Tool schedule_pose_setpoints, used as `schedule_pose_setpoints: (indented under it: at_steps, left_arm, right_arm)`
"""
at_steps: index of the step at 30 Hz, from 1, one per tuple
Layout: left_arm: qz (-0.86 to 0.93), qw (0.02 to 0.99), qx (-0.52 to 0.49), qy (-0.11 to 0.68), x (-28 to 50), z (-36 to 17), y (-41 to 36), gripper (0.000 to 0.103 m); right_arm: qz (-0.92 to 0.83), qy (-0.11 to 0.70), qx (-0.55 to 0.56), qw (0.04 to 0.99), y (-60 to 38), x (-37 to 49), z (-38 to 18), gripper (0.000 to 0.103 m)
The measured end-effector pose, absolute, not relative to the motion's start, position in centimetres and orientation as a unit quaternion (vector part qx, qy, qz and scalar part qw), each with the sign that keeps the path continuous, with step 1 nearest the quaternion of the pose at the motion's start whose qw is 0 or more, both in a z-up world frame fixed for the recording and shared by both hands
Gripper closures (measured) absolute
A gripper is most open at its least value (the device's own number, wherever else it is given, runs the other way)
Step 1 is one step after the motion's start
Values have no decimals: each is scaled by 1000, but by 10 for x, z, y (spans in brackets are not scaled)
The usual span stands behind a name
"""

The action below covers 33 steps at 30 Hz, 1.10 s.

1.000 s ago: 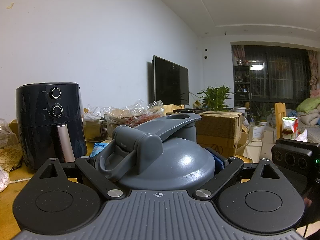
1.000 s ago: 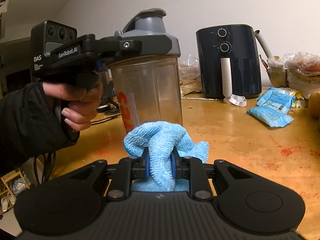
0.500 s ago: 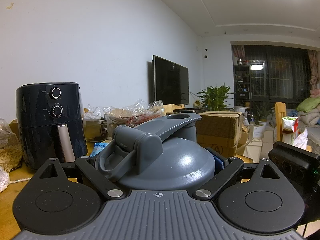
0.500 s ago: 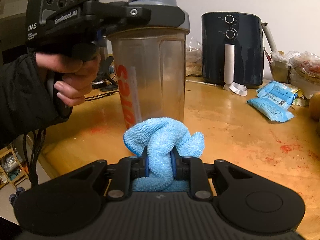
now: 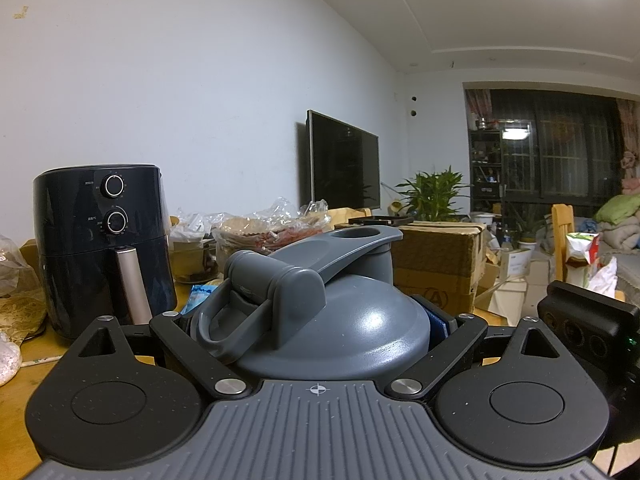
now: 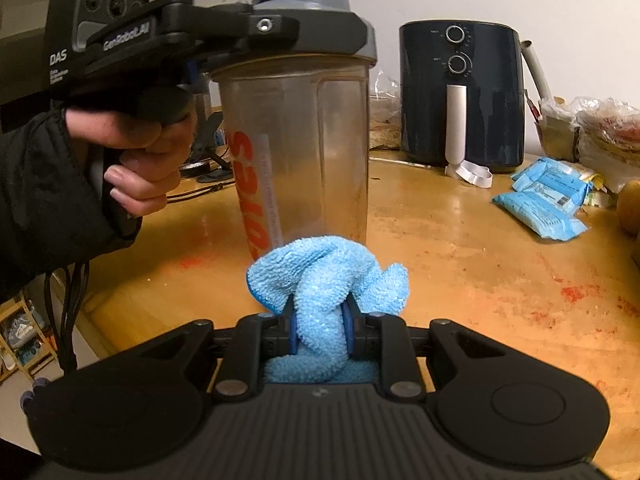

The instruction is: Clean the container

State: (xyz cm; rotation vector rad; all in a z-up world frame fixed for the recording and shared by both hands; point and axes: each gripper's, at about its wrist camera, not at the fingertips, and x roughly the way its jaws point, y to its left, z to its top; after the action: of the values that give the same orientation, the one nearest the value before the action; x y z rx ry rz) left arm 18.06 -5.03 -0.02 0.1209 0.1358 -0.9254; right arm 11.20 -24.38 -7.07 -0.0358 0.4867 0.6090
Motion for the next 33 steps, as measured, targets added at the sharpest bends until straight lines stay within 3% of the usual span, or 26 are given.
schedule_pose_setpoints:
  at_steps: [6, 33]
  left_arm:
    - [-446, 891, 58, 65, 180, 0, -50, 8]
    - [-446, 891, 59, 65, 182, -2, -50, 8]
  right_arm:
    - [300, 234, 0, 925, -247, 112, -72, 89]
    - [302, 133, 30, 944, -257, 95, -45, 88]
